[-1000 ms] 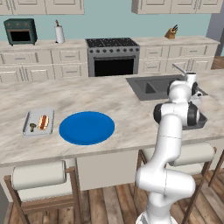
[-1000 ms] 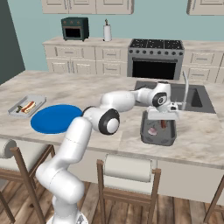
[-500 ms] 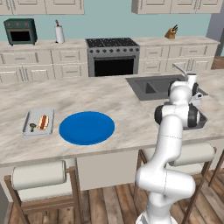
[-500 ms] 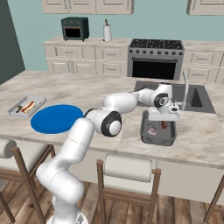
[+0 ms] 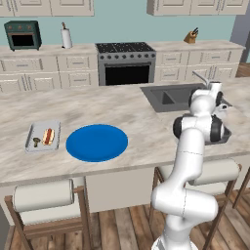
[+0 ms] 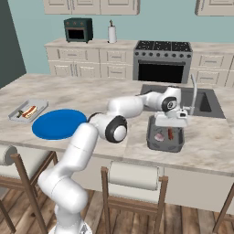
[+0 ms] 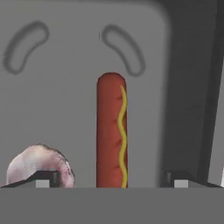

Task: Place one cooked food and one vegetable from the large plate to each tupperware container.

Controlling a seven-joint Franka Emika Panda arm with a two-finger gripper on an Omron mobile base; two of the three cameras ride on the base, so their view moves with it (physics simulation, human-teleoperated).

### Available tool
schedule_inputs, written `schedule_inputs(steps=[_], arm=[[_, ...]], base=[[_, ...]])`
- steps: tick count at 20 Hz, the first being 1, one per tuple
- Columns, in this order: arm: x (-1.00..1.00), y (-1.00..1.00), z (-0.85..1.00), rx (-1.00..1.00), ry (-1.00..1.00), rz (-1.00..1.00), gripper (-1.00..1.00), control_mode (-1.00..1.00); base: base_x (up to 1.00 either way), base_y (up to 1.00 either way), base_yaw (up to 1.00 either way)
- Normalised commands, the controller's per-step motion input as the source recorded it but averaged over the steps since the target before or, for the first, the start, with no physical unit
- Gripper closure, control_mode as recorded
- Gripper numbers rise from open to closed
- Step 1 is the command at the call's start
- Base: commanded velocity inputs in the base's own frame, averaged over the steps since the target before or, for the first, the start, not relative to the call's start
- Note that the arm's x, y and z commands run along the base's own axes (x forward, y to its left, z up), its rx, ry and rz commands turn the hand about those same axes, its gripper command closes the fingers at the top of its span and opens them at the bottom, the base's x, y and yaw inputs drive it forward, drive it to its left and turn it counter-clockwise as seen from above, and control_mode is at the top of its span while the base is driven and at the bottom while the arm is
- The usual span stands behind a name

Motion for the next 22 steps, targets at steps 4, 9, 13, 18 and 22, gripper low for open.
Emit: schedule_inputs(steps=[4, 9, 13, 18, 22], arm=[[-0.88, 0.74, 0.31, -0.08, 0.01, -0.07, -1.00, -1.00], [-1.00, 1.00, 0.48, -0.13, -0.14, 0.00, -1.00, -1.00], [-1.00, 1.00, 0.66, -0.12, -0.16, 0.00, -1.00, -1.00], [-1.00, 1.00, 0.43, -0.10, -0.16, 0.01, -1.00, -1.00], [-0.67, 1.00, 0.27, -0.08, -0.02, 0.20, -1.00, -1.00]], base=[[0.00, 0.00, 0.00], [0.00, 0.00, 0.00], [0.00, 0.00, 0.00], [0.00, 0.00, 0.00], [0.00, 0.00, 0.00]])
